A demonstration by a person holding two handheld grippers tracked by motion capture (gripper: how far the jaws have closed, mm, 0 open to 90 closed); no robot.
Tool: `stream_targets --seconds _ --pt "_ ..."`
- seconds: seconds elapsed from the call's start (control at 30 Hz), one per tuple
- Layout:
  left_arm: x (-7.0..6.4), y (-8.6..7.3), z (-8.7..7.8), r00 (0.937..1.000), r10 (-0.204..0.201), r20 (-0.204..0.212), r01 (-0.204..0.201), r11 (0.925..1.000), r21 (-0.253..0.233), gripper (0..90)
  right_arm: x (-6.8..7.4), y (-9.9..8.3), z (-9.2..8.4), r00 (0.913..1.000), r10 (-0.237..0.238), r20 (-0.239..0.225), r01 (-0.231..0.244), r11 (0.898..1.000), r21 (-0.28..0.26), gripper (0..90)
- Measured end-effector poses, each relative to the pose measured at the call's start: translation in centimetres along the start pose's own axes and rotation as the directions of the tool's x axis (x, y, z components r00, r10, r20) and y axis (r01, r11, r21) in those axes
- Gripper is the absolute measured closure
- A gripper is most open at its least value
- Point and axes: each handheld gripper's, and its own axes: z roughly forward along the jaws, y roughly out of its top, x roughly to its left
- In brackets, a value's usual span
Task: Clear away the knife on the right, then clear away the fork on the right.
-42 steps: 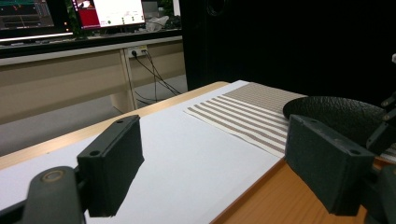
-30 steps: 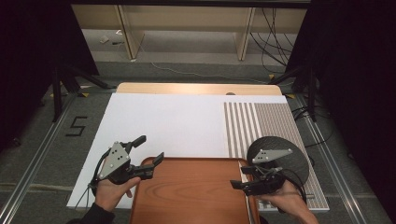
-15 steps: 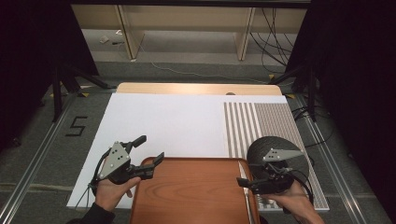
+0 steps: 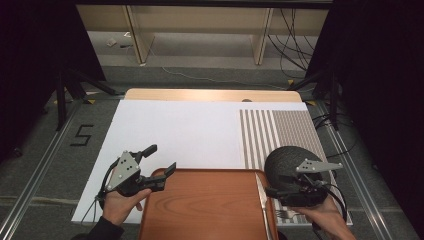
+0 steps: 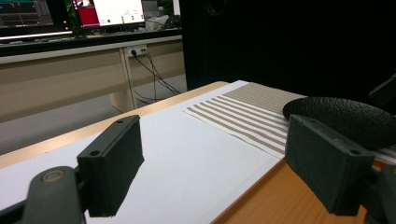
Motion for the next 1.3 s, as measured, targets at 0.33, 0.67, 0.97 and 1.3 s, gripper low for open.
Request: stream_targets --seconds 0.33,0.67,0.97,1.3 --pt "0.0 0.0 0.0 1.0000 -0.004 -0.001 0.004 1.0000 0.001 18.8 -0.9 -0.9 -1.2 0.9995 0.022 0.024 -0.022 1.000 -0.016 25.0" --pt "0.0 0.0 -0.2 1.0000 -0.004 -0.004 0.004 1.0000 -0.002 18.8 -1.4 -1.5 -2.0 0.9979 0.031 0.057 -0.030 0.999 -0.013 25.0" --pt "0.0 0.0 -0.1 1.0000 0.005 -0.003 -0.005 1.0000 0.000 18.8 -1.9 -2.2 -2.6 0.9955 0.029 0.090 -0.030 0.999 0.011 25.0" --pt "0.0 0.0 -0.3 1.0000 -0.004 0.002 0.004 1.0000 -0.007 18.8 -2.5 -3.1 -3.3 0.9848 0.025 0.172 -0.037 0.997 0.066 25.0"
